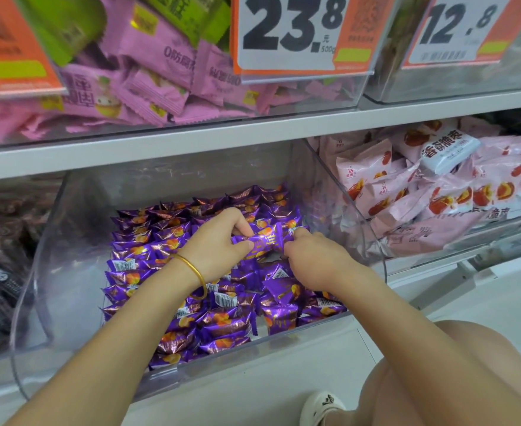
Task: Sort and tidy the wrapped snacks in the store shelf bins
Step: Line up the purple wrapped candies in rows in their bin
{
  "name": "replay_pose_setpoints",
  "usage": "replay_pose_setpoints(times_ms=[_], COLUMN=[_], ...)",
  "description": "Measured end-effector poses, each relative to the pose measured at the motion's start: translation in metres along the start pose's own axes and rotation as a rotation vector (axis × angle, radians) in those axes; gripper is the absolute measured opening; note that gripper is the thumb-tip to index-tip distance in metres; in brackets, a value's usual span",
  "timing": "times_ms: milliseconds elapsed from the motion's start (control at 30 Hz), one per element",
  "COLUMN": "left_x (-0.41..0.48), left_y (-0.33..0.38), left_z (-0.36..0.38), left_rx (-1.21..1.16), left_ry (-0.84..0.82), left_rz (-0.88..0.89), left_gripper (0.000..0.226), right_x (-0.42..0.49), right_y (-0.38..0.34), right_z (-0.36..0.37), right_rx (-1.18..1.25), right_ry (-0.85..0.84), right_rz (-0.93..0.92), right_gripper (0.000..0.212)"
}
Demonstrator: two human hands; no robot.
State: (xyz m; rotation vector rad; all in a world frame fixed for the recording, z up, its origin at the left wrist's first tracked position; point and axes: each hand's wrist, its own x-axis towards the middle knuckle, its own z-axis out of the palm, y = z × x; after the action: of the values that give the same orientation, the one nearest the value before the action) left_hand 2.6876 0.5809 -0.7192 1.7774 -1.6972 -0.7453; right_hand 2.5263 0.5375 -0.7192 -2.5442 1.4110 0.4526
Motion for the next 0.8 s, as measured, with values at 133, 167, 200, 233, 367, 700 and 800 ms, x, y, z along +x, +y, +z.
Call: replay_pose_setpoints(times_ms=[133, 167, 200, 233, 367, 700, 800], left_x=[-0.001, -0.002, -0.002, -0.002, -0.002, 0.001, 0.001], left_y=[0.000, -0.001, -0.001, -0.002, -0.003, 0.000, 0.000], left_z=[0.000, 0.000, 0.001, 0.002, 0.010, 0.023, 0.021], left_rx=[0.026, 0.034, 0.048, 0.066, 0.144, 0.422, 0.420], left_ry=[0.028, 0.025, 0.020, 0.011, -0.019, -0.024, -0.022], left_rz=[0.004, 0.006, 0.010, 0.017, 0.065, 0.117, 0.115], left_gripper=[0.013, 0.014, 0.016, 0.017, 0.018, 0.015, 0.015], right_x=[0.004, 0.005, 0.006, 0.006, 0.004, -0.007, -0.015], right_y=[0.002, 0.003, 0.003, 0.003, 0.005, 0.000, 0.003], right_z=[0.002, 0.002, 0.001, -0.001, -0.004, -0.005, -0.006], right_rx=[0.043, 0.049, 0.057, 0.060, 0.051, -0.011, -0.045], right_ry=[0.033, 0.036, 0.042, 0.042, 0.026, 0.089, 0.136], right_rz=[0.008, 0.008, 0.003, -0.002, -0.027, 0.000, -0.028], right_gripper=[0.022, 0.016, 0.008, 0.017, 0.039, 0.040, 0.038])
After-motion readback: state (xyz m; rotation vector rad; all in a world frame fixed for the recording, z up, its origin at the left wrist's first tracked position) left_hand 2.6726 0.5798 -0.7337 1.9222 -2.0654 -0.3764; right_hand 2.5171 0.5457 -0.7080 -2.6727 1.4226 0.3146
